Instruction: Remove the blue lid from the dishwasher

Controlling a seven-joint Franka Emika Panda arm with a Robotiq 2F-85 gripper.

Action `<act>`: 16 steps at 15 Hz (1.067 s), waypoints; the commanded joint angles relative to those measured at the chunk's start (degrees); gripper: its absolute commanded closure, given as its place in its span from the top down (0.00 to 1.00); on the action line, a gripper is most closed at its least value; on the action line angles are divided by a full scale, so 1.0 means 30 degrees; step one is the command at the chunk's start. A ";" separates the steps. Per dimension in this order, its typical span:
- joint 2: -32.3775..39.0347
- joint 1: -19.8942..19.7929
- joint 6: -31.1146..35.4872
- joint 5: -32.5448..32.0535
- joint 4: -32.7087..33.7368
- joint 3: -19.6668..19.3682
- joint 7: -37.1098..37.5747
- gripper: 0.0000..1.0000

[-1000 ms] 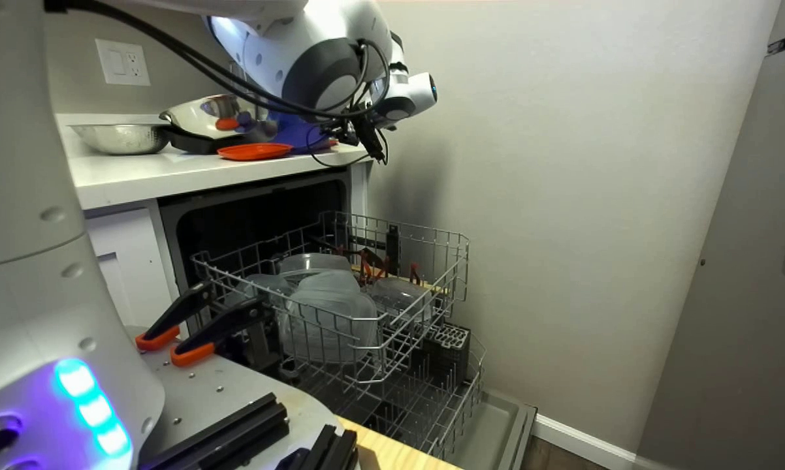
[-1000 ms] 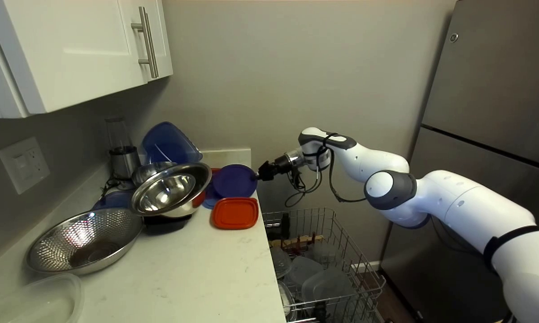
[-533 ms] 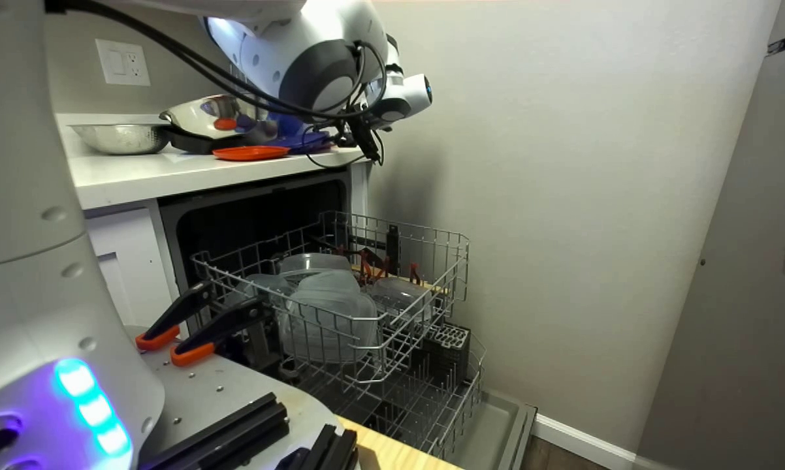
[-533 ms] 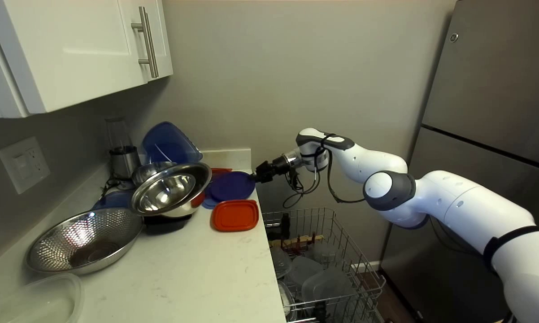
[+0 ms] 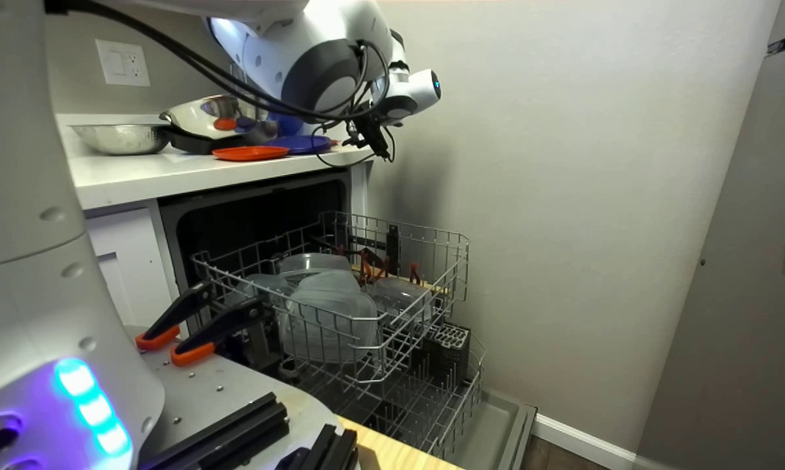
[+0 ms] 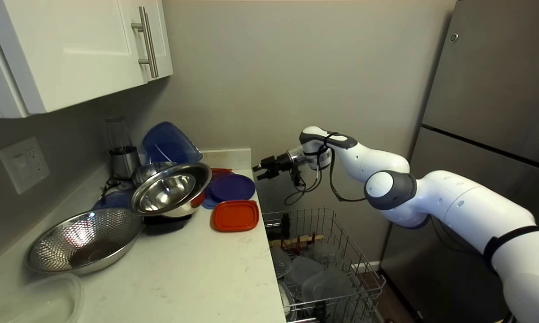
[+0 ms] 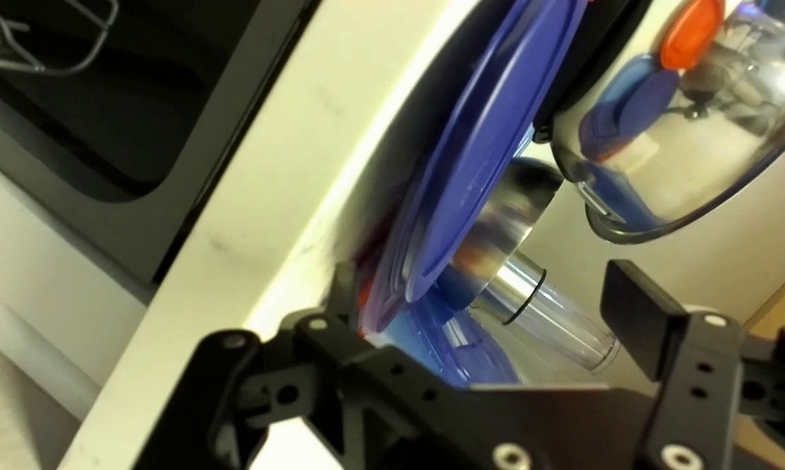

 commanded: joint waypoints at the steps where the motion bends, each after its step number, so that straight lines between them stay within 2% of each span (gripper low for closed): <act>1: -0.0148 -0.0111 0.1065 0.0081 0.0649 0.0110 -0.0662 1.00; 11: -0.0942 0.0608 0.4097 -0.1594 0.0851 -0.3069 0.1761 1.00; 12: -0.0654 0.0375 0.3598 -0.1067 0.0851 -0.2544 0.0825 1.00; 16: -0.0728 0.0536 0.3833 -0.1183 0.0851 -0.2967 0.1114 1.00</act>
